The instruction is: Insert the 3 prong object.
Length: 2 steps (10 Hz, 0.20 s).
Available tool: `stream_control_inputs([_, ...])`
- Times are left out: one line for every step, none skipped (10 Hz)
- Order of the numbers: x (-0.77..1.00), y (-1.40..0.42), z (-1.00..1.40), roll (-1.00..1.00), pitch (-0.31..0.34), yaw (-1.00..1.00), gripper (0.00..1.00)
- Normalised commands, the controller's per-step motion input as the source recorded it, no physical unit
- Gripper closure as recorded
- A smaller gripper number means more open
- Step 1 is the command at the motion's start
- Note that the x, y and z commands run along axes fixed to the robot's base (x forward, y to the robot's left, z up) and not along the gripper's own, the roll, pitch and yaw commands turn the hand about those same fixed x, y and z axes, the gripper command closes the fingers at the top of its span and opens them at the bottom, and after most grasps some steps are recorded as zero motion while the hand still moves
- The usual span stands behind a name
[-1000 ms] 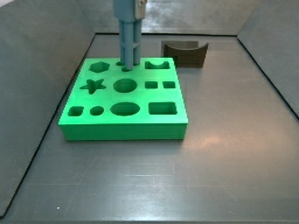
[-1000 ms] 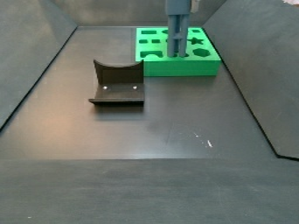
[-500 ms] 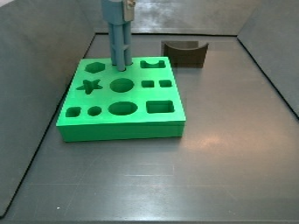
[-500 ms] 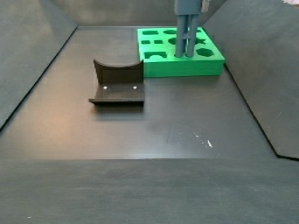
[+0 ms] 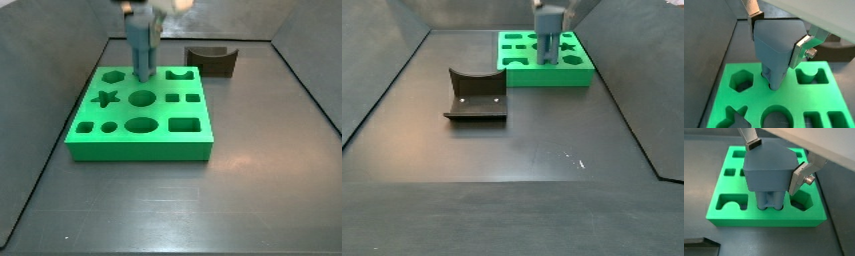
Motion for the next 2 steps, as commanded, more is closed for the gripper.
stream_control_inputs([0.0, 0.0, -0.09, -0.05, -0.074, 0.0, 1.0])
stream_control_inputs([0.0, 0.0, 0.0, 0.0, 0.0, 0.0, 1.0])
